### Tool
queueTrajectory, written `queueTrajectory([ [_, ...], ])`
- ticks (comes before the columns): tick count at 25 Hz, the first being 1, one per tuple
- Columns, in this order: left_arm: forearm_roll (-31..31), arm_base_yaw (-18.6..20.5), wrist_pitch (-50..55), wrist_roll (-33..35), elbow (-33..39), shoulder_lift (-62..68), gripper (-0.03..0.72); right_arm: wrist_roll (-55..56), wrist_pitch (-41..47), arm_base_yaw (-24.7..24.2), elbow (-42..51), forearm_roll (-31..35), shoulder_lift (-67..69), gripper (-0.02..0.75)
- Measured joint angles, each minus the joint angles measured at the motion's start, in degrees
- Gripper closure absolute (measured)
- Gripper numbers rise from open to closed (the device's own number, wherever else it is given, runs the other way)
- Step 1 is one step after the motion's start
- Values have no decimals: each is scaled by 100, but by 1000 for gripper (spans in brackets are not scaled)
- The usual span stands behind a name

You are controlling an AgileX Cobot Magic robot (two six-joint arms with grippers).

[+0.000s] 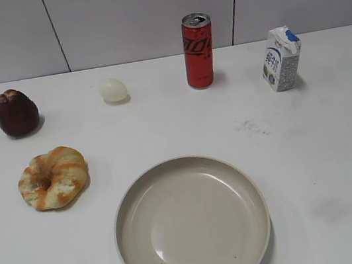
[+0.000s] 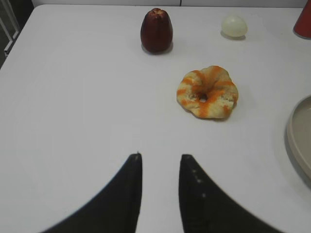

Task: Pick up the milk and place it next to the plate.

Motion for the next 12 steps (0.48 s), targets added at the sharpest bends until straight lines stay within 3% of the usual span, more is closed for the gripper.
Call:
queueTrajectory([
  [12, 0, 0, 0, 0, 0, 0, 481, 0, -6, 0, 0, 0, 0, 182],
])
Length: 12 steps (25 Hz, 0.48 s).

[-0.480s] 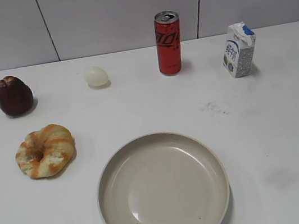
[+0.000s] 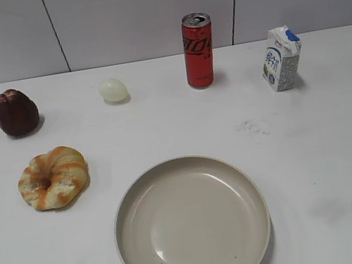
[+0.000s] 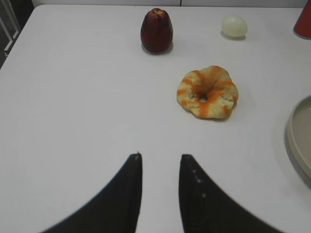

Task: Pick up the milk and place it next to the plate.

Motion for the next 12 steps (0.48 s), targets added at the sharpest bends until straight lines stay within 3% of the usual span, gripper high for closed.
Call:
queueTrajectory([
  [8, 0, 0, 0, 0, 0, 0, 481, 0, -95, 0, -35, 0, 0, 183],
  [12, 0, 0, 0, 0, 0, 0, 481, 0, -698, 0, -113, 0, 0, 183],
])
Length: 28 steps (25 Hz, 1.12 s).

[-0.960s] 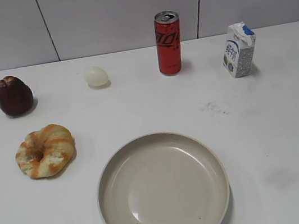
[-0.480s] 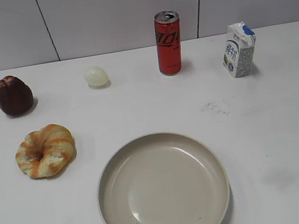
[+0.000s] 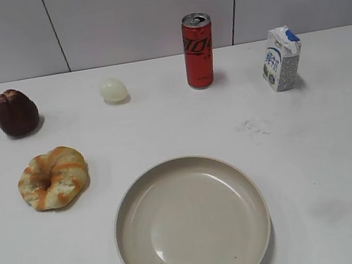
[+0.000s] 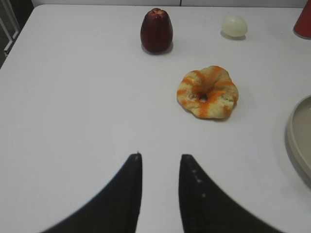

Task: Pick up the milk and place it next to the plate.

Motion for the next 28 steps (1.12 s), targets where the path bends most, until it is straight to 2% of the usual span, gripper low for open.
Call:
queueTrajectory([
  [6, 0, 0, 0, 0, 0, 0, 481, 0, -985, 0, -25, 0, 823, 183],
  [13, 0, 0, 0, 0, 0, 0, 481, 0, -1568, 0, -228, 0, 2852, 183],
  [19, 0, 0, 0, 0, 0, 0, 481, 0, -1468, 0, -1115, 5, 5016, 183],
  [28, 0, 0, 0, 0, 0, 0, 481, -50, -540, 0, -3262, 1, 7954, 183],
])
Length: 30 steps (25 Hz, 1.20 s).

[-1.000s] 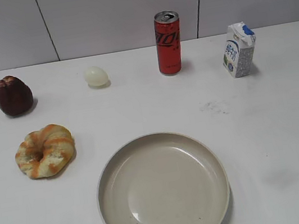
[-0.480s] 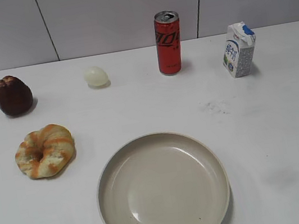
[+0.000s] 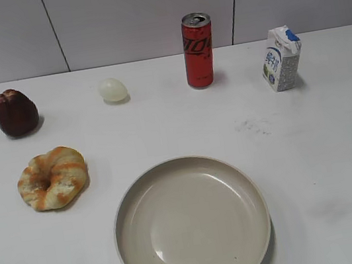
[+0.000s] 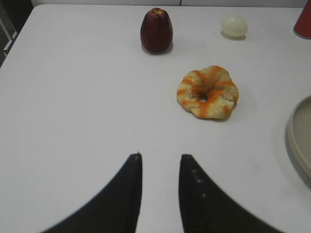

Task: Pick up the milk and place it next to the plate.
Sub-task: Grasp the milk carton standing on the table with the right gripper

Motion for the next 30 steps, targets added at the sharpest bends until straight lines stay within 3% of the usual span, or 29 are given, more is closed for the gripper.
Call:
queueTrajectory([
  [5, 0, 0, 0, 0, 0, 0, 481, -157, 515, 0, -1518, 5, 1267, 170],
  [15, 0, 0, 0, 0, 0, 0, 481, -566, 672, 0, -3931, 437, 3153, 143],
  [22, 0, 0, 0, 0, 0, 0, 481, -720, 575, 0, -4468, 591, 4118, 144],
  [30, 0, 0, 0, 0, 0, 0, 481, -724, -186, 0, -4474, 591, 4814, 144],
])
